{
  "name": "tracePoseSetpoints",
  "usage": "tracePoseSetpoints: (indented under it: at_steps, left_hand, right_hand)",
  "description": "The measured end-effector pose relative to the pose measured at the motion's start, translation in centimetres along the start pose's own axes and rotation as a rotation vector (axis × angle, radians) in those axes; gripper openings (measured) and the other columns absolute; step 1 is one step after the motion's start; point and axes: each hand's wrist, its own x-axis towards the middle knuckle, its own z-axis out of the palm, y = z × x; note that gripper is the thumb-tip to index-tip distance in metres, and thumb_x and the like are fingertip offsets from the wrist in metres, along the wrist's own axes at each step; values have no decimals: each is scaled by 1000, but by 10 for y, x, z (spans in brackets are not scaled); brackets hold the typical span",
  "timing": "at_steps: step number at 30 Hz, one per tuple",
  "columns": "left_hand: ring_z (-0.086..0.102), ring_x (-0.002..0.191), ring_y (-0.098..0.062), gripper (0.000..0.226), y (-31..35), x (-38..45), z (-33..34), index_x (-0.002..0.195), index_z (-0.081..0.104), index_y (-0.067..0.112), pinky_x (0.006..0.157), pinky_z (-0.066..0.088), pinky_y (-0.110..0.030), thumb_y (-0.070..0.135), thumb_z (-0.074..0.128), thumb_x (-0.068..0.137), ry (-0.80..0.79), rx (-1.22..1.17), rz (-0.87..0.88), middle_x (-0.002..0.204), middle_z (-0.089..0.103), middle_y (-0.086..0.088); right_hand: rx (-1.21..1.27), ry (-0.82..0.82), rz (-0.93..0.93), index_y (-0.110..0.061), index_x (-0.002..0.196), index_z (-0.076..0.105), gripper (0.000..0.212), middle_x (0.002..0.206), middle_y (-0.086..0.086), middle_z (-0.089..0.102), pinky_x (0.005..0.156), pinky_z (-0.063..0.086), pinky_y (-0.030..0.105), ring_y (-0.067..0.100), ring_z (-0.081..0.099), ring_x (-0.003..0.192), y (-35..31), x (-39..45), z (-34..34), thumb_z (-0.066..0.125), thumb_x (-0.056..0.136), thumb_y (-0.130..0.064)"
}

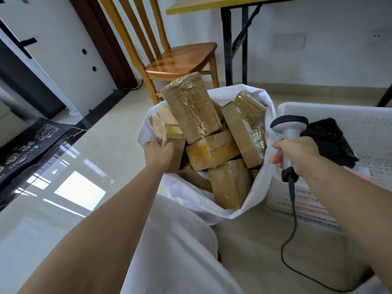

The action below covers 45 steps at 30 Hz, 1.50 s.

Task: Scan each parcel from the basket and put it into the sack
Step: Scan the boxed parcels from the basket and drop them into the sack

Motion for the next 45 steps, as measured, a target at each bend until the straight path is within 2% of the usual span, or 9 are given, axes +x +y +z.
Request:
tracePoseSetpoints:
  at_steps: [5,14,19,21,24,28,36,41,45]
  left_hand:
    - [53,111,-41,53,-15,-14,9,133,42,-1,99,48,-48,16,55,84,-59,207,-229,132,38,-20]
    - [39,127,-35,50,-35,-45,23,134,37,2,105,39,-37,-4,56,88,166,151,-346,142,31,-20]
    - [48,129,-33,47,-47,-57,24,138,42,1,89,46,-31,20,54,97,54,-240,-527,142,46,-14]
    - [54,121,-26,55,-55,-59,30,139,42,3,92,47,-29,32,59,96,-112,-60,-505,138,52,-9]
    - [56,109,-32,52,-48,-62,38,142,40,4,86,53,-45,33,47,100,-210,-352,-633,144,48,-17]
    - [60,115,-40,48,-49,-57,44,138,42,7,75,56,-40,36,50,101,-297,-321,-711,133,55,-20]
    - [61,57,-21,30,-61,-49,38,83,42,7,44,42,-26,27,59,97,-264,-65,-677,83,64,-13]
    - [69,86,-28,26,-51,-37,15,89,50,4,76,58,-32,26,61,96,-268,-69,-599,81,62,-12]
    - [62,72,-23,27,-36,-34,-9,80,47,5,80,57,-32,23,61,96,-247,-109,-538,74,58,-9]
  right_hand:
    - [-141,97,-45,8,89,66,23,79,18,70,76,58,39,28,67,69,19,4,14,73,83,-13]
    - [-297,176,-68,5,113,60,30,107,22,65,72,49,36,37,64,99,57,0,27,64,85,-5]
    - [-274,113,-23,2,129,51,57,123,20,61,77,46,36,36,61,110,68,-5,36,75,84,-25]
    - [-298,105,14,2,134,45,72,125,20,59,78,47,38,36,61,110,70,-7,41,77,82,-36]
    - [-316,97,55,2,136,42,79,124,20,60,73,48,38,36,63,107,72,-6,51,76,81,-43]
    - [-328,110,85,0,130,44,71,122,19,60,75,46,37,35,63,107,76,-3,63,75,82,-41]
    - [-303,173,54,1,116,54,31,113,20,63,70,41,33,36,63,103,82,9,62,62,90,-13]
    - [-203,137,1,-9,85,57,6,110,20,67,83,57,41,35,66,101,64,6,44,62,82,-9]
    - [-138,231,-8,0,119,57,39,110,19,65,84,57,47,37,66,98,48,-6,30,68,83,-11]
